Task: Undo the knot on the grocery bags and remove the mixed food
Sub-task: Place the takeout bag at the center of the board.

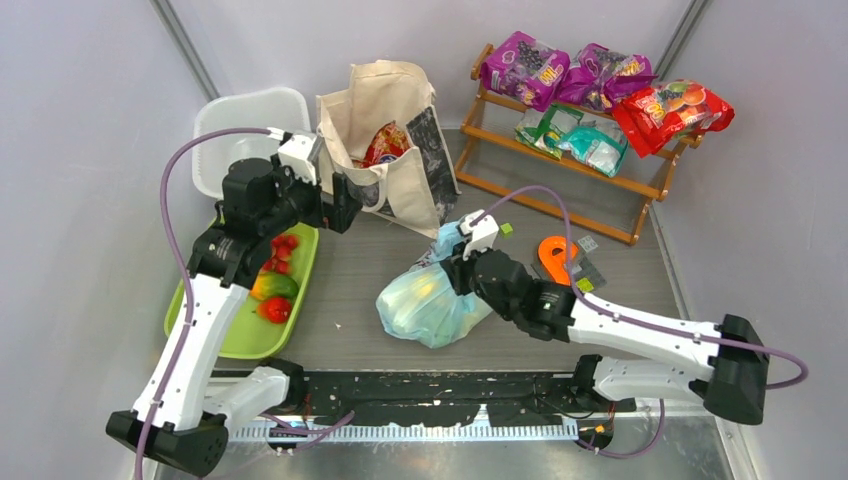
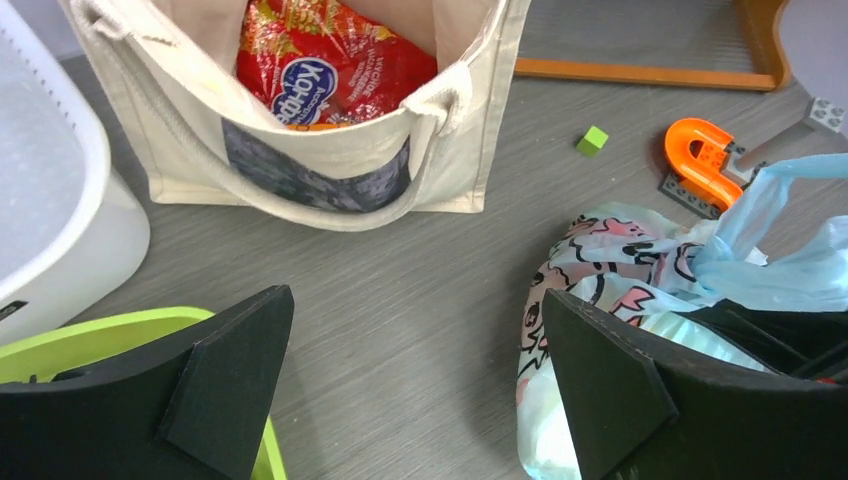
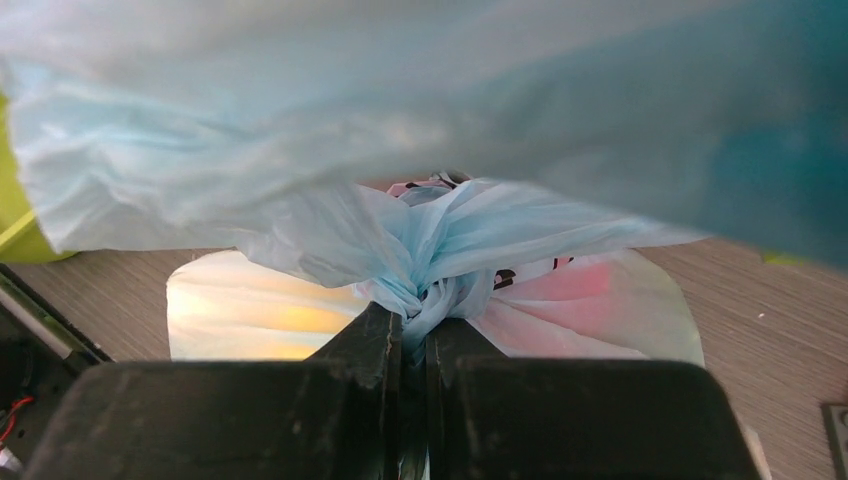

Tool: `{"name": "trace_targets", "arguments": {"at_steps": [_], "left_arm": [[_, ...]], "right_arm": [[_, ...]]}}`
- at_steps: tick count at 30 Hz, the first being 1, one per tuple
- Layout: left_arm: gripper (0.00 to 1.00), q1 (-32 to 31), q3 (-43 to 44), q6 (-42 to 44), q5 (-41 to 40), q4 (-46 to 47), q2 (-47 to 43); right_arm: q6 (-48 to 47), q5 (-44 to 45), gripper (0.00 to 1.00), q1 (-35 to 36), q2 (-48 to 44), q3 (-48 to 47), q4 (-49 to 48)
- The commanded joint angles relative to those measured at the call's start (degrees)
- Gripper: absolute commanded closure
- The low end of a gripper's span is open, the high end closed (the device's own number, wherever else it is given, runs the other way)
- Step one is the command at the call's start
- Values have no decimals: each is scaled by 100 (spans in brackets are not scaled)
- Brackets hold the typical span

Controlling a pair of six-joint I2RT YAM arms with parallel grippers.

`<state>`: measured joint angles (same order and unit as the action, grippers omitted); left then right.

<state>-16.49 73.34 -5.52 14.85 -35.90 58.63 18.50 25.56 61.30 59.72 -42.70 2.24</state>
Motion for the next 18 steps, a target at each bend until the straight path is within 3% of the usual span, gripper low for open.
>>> {"name": "trace_targets", "arguments": {"at_steps": [1, 4, 18], "left_arm": [[0, 18, -562, 147, -416, 563, -458], [0, 19, -1233, 156, -626, 1238, -798], [1, -129, -1616, 391, -697, 1441, -934]], "right_arm": [[269, 681, 95, 74, 356, -506, -1025], [271, 730, 91, 76, 618, -575, -895], [-110, 664, 14, 59, 601, -594, -528]]}}
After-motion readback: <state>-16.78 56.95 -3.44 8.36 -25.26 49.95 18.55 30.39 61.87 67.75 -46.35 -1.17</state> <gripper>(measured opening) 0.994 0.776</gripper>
